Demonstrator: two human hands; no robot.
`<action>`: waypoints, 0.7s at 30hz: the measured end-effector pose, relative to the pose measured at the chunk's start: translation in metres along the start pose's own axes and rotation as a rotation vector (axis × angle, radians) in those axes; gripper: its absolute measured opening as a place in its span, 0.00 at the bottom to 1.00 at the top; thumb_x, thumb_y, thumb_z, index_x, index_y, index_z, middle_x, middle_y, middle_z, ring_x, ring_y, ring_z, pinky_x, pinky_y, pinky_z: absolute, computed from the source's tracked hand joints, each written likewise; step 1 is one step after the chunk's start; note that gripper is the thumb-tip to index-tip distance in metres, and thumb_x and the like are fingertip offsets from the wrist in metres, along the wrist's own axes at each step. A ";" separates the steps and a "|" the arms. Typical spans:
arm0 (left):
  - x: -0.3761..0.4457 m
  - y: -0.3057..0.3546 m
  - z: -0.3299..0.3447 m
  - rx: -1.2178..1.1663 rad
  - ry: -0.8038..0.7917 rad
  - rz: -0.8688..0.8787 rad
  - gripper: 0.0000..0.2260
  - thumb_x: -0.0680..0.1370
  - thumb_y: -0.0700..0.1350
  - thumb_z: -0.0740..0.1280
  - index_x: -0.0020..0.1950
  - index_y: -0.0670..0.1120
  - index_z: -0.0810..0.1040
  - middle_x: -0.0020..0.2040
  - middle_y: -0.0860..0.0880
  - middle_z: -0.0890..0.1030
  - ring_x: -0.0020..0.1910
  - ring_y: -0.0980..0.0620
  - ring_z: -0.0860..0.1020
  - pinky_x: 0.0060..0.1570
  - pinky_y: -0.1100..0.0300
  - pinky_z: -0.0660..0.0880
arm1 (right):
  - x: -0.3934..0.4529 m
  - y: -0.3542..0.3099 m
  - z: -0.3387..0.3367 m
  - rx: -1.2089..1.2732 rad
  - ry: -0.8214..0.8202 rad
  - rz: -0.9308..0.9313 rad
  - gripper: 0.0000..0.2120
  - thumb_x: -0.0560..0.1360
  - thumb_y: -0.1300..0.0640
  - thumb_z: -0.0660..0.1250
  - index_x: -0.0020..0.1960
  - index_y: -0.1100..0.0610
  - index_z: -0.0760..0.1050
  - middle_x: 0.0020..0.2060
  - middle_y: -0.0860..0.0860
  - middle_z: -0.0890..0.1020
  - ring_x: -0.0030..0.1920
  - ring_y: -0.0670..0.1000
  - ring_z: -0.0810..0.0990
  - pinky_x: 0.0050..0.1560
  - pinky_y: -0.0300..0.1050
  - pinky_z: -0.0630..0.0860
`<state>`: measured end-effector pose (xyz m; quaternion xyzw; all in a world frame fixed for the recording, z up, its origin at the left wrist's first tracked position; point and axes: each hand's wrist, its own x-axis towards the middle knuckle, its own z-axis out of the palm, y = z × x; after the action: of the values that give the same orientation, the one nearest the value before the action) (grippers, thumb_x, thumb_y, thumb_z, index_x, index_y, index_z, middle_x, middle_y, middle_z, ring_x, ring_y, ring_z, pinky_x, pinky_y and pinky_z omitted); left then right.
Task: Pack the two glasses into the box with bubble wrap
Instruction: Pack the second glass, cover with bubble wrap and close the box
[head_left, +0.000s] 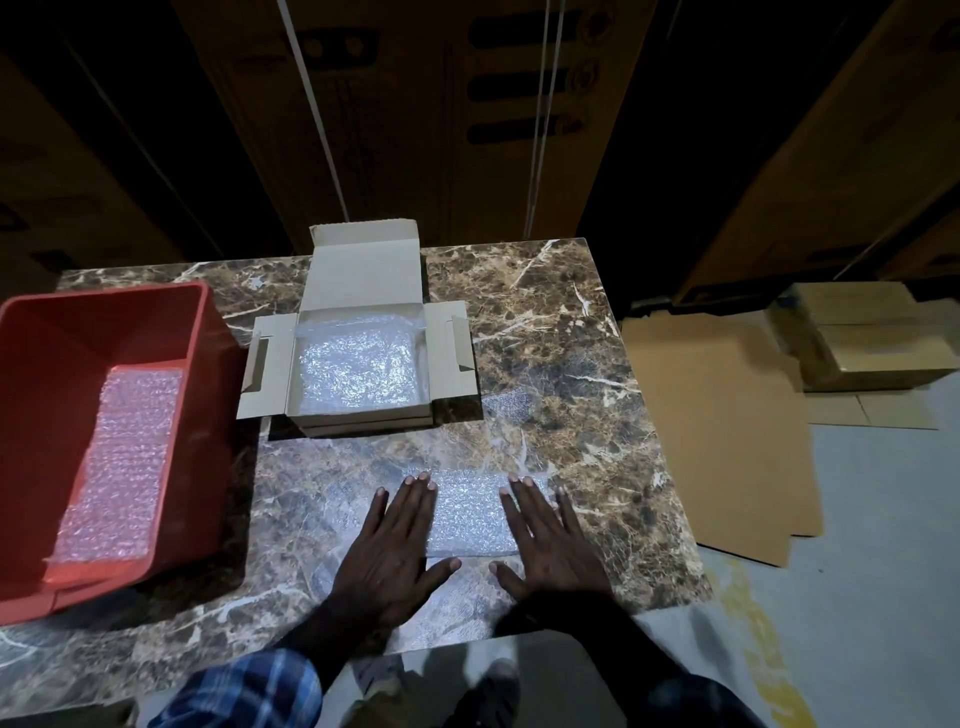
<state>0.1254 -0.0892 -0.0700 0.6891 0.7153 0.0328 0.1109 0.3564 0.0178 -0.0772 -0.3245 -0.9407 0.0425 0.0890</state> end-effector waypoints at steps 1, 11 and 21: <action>0.001 0.001 -0.001 0.006 0.031 0.023 0.39 0.81 0.68 0.51 0.82 0.42 0.50 0.82 0.44 0.49 0.81 0.48 0.47 0.76 0.44 0.46 | 0.002 -0.002 -0.001 -0.005 0.033 -0.040 0.34 0.76 0.42 0.61 0.76 0.60 0.67 0.77 0.57 0.65 0.77 0.54 0.63 0.73 0.59 0.55; 0.010 0.012 -0.008 -0.201 0.333 0.085 0.12 0.77 0.46 0.66 0.57 0.45 0.82 0.56 0.48 0.83 0.58 0.50 0.79 0.69 0.48 0.67 | 0.022 -0.006 -0.014 0.291 0.131 0.058 0.13 0.77 0.55 0.60 0.52 0.58 0.83 0.52 0.53 0.85 0.55 0.52 0.81 0.64 0.51 0.71; 0.042 -0.009 -0.049 -0.764 0.099 -0.434 0.16 0.79 0.49 0.71 0.31 0.47 0.79 0.25 0.50 0.78 0.28 0.58 0.77 0.33 0.66 0.70 | 0.056 0.004 -0.035 0.505 0.004 0.418 0.07 0.80 0.53 0.66 0.45 0.55 0.74 0.36 0.51 0.81 0.34 0.51 0.74 0.36 0.46 0.61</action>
<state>0.1059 -0.0429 -0.0287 0.4302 0.7844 0.3039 0.3275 0.3220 0.0560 -0.0354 -0.4781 -0.8134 0.2914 0.1577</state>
